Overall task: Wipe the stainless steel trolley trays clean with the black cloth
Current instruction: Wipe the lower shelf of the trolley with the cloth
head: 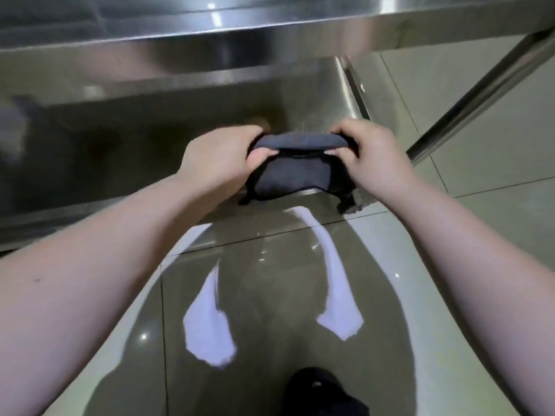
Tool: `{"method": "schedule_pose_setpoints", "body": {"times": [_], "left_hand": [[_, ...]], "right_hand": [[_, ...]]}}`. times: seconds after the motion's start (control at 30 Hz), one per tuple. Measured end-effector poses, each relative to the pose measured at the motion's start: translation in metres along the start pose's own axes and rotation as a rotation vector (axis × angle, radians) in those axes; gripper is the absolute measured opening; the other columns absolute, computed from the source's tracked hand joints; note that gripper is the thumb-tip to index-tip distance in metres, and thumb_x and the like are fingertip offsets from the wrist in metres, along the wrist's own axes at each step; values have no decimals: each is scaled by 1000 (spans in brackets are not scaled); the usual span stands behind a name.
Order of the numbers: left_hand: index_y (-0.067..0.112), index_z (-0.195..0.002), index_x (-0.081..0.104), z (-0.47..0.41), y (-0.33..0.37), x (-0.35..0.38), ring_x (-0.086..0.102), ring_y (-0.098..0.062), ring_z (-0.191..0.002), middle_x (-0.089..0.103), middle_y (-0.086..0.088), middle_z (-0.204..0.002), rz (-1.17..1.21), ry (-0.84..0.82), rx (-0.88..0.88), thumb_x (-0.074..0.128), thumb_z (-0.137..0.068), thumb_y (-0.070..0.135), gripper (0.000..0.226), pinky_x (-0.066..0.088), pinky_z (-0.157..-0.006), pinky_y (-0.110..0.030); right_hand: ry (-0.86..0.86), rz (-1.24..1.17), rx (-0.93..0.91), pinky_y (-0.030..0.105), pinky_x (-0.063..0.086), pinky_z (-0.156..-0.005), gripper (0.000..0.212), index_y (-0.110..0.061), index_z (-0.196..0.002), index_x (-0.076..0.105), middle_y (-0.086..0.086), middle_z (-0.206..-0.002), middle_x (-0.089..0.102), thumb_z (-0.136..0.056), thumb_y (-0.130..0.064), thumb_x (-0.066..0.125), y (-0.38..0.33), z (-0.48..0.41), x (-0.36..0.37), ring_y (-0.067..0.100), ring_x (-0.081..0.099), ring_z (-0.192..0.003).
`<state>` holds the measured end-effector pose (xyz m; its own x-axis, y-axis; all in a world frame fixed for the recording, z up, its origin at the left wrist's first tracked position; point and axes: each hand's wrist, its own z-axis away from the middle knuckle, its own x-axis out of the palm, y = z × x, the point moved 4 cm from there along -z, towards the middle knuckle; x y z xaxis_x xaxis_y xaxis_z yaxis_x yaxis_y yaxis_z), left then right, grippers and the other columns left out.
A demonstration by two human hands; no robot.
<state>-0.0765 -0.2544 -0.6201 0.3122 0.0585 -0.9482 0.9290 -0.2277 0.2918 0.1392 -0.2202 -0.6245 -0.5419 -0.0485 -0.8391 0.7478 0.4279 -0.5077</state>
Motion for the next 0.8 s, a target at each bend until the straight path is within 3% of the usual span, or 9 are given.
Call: {"method": "schedule_pose_setpoints", "body": {"times": [0.1, 0.23, 0.37, 0.5, 0.57, 0.63, 0.7, 0.73, 0.8], "left_hand": [[27, -123, 54, -36, -6, -3, 59, -34, -101, 65, -7, -113, 73, 96, -134, 49, -97, 49, 35, 37, -73, -34], [25, -117, 63, -75, 2, -9, 61, -34, -103, 69, -8, -111, -11, 330, -166, 54, -95, 47, 33, 45, -86, -40], [19, -118, 61, -73, 7, 43, 60, -35, -104, 66, -11, -114, 34, 130, -182, 60, -94, 35, 29, 46, -86, -40], [22, -105, 62, -24, 17, 100, 59, -33, -97, 66, -8, -102, -130, -35, -42, 56, -93, 38, 21, 34, -71, -35], [24, -105, 64, -7, 18, 111, 59, -32, -100, 66, -2, -108, -145, -44, 33, 56, -92, 42, 24, 32, -75, -35], [27, -110, 67, -5, 4, 108, 59, -29, -107, 66, 0, -115, -1, -8, 30, 52, -92, 47, 30, 42, -81, -38], [25, -124, 62, -12, -27, 101, 52, -30, -121, 59, -5, -129, 120, 58, -65, 41, -94, 47, 43, 44, -96, -43], [23, -132, 57, -17, -47, 98, 46, -32, -128, 54, -9, -137, 95, 89, -145, 37, -95, 46, 48, 37, -105, -45], [26, -146, 43, -24, -89, 96, 29, -36, -141, 42, -12, -150, -58, 103, -334, 34, -99, 44, 51, 20, -117, -50]], "right_hand": [[65, 55, 25, 42, 46, -90, 24, -14, -113, 66, 13, -113, 67, -91, -23, 62, 9, -50, -11, 34, 58, -107], [179, 229, 16, 42, 45, -90, 28, -20, -118, 65, 11, -117, 65, -94, -28, 52, 22, -95, -17, 35, 55, -111], [110, 330, 73, 39, 40, -87, 39, -18, -128, 59, 11, -126, 59, -92, -10, 47, 54, -70, 23, 34, 50, -113], [-104, 348, 88, 41, 38, -91, 38, -18, -116, 62, 10, -117, 61, -82, -3, 54, 76, -7, 64, 35, 51, -110], [-178, 333, 59, 40, 32, -99, 33, -16, -113, 63, 6, -117, 60, -81, -10, 56, 80, 15, 74, 31, 49, -113], [-137, 290, 76, 44, 25, -107, 25, -16, -105, 67, 2, -113, 62, -86, -27, 56, 81, 21, 72, 29, 49, -113], [-38, 296, 110, 46, 27, -104, 38, -17, -94, 69, 4, -105, 63, -89, -46, 45, 73, 6, 70, 32, 51, -105], [2, 301, 136, 47, 27, -103, 41, -19, -97, 69, 5, -107, 62, -89, -50, 42, 67, -7, 72, 33, 50, -107], [-41, 301, 203, 50, 20, -111, 48, -28, -123, 60, 5, -135, 52, -89, -56, 42, 53, -39, 93, 37, 40, -128]]}}
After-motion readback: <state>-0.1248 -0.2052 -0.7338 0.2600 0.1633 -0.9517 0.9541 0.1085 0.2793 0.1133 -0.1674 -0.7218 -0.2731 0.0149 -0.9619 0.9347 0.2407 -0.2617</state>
